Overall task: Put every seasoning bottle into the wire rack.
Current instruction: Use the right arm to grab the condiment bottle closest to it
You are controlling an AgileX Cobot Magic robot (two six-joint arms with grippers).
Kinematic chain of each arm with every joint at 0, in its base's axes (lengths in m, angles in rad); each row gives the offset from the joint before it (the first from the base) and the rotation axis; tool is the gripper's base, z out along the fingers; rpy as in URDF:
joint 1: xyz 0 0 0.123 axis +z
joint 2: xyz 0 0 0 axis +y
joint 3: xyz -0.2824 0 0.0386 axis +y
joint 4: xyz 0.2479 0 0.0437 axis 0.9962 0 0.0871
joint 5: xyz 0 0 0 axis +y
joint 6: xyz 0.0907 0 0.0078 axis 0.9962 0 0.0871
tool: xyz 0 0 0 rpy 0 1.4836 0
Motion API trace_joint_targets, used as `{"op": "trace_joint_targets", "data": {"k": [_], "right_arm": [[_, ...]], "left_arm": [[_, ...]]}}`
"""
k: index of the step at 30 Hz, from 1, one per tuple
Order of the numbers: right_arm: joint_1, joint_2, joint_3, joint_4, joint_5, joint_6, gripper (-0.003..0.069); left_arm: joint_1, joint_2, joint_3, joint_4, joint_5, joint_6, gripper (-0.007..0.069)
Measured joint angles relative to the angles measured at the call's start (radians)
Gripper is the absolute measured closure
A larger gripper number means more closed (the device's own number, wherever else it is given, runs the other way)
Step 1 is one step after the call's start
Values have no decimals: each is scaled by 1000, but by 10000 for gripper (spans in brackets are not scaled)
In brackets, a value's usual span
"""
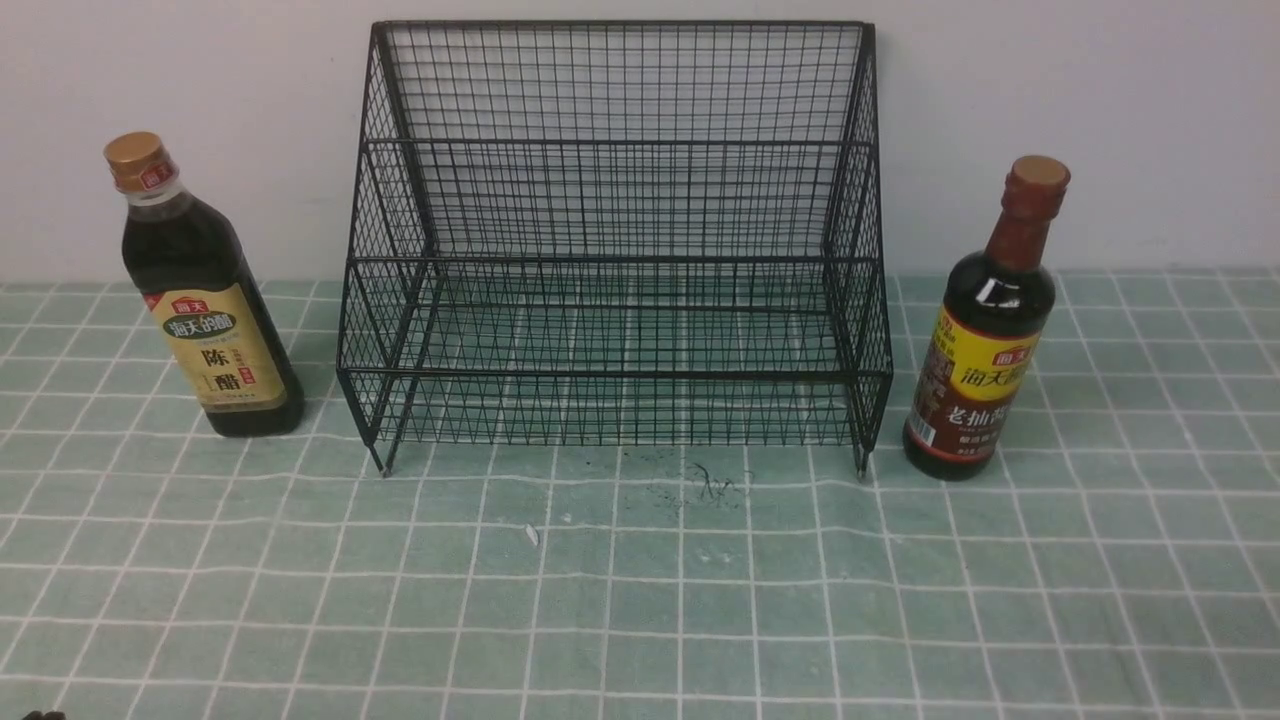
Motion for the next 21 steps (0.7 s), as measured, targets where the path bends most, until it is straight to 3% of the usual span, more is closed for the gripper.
{"op": "trace_joint_targets", "data": {"k": [5,11,16,18,21], "right_arm": [[0,0,0,423,-214,68,673],[0,0,0,685,-392,26,673],[0,0,-79,673,-297,-3,673],[0,37,-231,533,-177,-72,673],[0,135,-384,433,-82,-127,673]], "left_arm": [[0,0,0,0,0,0,631],[0,0,0,0,0,0,631],[0,0,0,0,0,0,631],[0,0,0,0,0,0,631],[0,0,0,0,0,0,631]]}}
